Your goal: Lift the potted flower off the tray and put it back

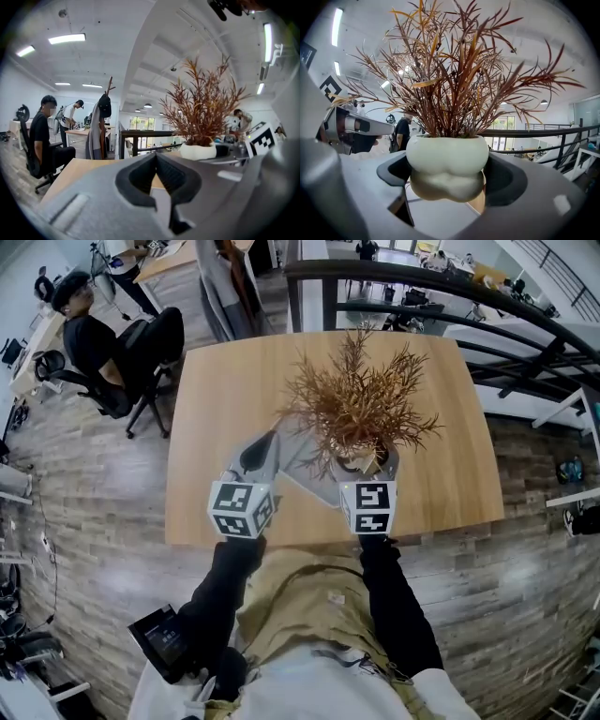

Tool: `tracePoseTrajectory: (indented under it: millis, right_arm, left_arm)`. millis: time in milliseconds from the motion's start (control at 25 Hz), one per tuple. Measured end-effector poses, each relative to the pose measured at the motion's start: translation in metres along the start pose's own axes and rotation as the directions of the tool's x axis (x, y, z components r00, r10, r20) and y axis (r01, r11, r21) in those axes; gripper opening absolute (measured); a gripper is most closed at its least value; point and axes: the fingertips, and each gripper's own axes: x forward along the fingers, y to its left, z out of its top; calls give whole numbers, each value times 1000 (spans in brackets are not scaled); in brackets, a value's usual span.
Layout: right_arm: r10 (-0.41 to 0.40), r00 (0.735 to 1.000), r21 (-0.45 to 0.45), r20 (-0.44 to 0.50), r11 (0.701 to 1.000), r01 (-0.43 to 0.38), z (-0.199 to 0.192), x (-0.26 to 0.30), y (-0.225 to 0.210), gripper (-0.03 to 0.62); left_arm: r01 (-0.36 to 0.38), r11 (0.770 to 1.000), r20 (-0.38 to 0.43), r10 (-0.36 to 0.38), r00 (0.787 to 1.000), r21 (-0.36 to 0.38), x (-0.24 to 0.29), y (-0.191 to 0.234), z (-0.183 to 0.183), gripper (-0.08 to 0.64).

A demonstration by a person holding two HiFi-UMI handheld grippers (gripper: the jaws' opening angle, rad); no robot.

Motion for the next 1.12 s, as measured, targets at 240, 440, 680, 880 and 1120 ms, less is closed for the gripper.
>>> tracePoseTrajectory:
  millis: [240, 440, 680, 880, 1120]
  right_arm:
    - [3, 1000, 9, -24, 1000, -3, -41, 10, -2, 477]
    - [1, 999, 17, -42, 1000, -1, -54, 15, -3, 477]
    - [5, 998, 26, -62, 1000, -3, -82, 27, -5, 477]
    - [14, 996, 34, -88, 999, -11, -115, 40, 3, 477]
    - [29, 993, 34, -112, 999, -26, -139, 51, 6, 477]
  left_arm:
    - [3, 1000, -23, -3, 1000, -14, 14, -2, -40, 2]
    - [3, 1000, -29, -3, 1000, -13, 17, 1, -46, 2]
    - [2, 1000, -38, -2, 999, -8, 25, 5, -63, 2]
    - [-2, 1000, -55, 2, 998, -8, 29, 15, -87, 2]
    - [-7, 1000, -70, 6, 998, -15, 36, 19, -105, 2]
